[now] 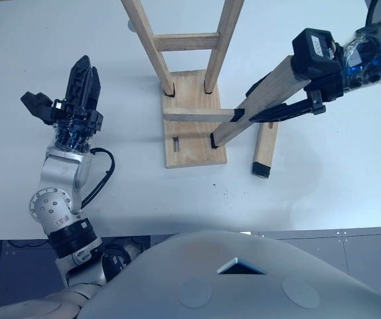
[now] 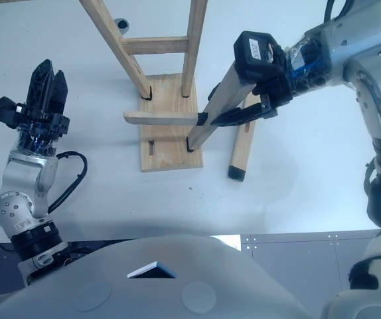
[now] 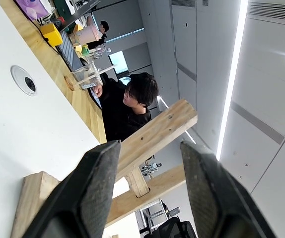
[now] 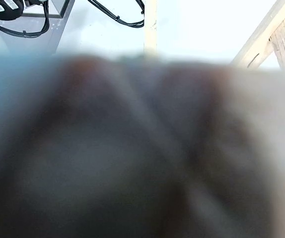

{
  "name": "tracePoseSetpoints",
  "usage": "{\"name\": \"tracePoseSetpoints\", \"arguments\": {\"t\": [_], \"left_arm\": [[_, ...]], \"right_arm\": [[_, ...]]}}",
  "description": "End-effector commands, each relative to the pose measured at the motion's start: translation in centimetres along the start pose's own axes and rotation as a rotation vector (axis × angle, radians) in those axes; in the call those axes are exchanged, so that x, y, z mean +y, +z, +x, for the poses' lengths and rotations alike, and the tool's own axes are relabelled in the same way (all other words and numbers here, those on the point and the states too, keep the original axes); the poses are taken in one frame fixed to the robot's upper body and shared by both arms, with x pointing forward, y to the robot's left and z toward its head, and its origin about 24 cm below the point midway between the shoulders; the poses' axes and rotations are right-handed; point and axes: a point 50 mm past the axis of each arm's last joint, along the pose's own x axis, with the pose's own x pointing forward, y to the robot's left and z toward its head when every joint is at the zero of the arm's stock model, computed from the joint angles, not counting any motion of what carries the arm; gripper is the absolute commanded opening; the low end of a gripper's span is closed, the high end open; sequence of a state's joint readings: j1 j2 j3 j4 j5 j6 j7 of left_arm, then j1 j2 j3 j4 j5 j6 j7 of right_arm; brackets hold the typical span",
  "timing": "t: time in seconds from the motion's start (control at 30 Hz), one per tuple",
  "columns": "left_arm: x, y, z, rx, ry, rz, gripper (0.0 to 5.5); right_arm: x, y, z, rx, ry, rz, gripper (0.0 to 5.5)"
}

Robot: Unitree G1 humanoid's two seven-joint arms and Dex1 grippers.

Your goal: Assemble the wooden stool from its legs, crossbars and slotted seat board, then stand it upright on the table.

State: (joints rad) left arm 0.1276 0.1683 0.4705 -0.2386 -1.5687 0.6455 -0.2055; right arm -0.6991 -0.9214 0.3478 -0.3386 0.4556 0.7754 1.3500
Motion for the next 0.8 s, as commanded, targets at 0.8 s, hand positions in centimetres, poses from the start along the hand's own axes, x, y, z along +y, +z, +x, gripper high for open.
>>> {"name": "tracePoseSetpoints", "arguments": {"t": [0.8], "left_arm": [[0.0,2.9,4.6,0.112,-0.026,0.057,2.19]], "right_arm": [[-3.1,0.1,2.8,0.042,-0.246,-0.04,2.05]]}}
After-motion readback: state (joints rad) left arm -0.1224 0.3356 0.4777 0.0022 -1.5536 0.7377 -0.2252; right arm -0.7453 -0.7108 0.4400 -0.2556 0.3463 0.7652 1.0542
